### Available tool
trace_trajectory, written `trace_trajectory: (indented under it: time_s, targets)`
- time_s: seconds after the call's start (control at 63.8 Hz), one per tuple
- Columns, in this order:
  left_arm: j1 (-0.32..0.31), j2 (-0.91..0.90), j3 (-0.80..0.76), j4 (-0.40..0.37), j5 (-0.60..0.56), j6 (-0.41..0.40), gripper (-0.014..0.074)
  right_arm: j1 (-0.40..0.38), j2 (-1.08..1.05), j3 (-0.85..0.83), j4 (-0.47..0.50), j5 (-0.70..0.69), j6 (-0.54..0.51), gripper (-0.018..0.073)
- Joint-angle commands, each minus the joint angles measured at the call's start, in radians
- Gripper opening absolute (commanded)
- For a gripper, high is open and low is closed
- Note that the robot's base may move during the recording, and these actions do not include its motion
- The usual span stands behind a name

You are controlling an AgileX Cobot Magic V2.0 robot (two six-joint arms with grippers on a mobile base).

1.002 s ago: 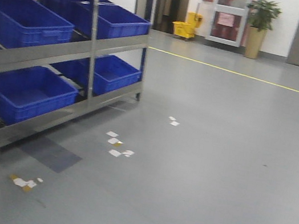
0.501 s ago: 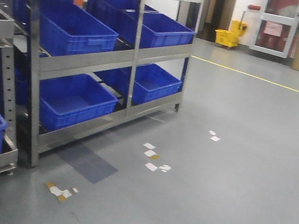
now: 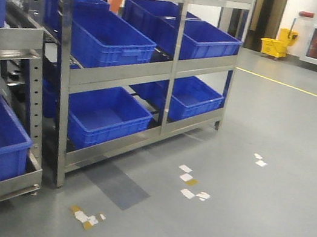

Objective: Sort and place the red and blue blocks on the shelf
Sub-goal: 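Turn and drive up to the shelf of blue bins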

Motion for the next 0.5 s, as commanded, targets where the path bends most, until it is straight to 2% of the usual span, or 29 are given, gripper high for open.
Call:
trace_trajectory:
  time_s: [0.0, 0.486]
  targets:
    - [0.0, 0.001, -0.029, 0.011, -0.075, -0.01, 0.0125, -0.005, 0.0, -0.028, -0.01, -0.068, 0.0, 0.005]
    - [0.0, 0.001, -0.029, 0.011, -0.075, -0.01, 0.0125, -0.005, 0.0, -0.028, -0.01, -0.068, 0.0, 0.005]
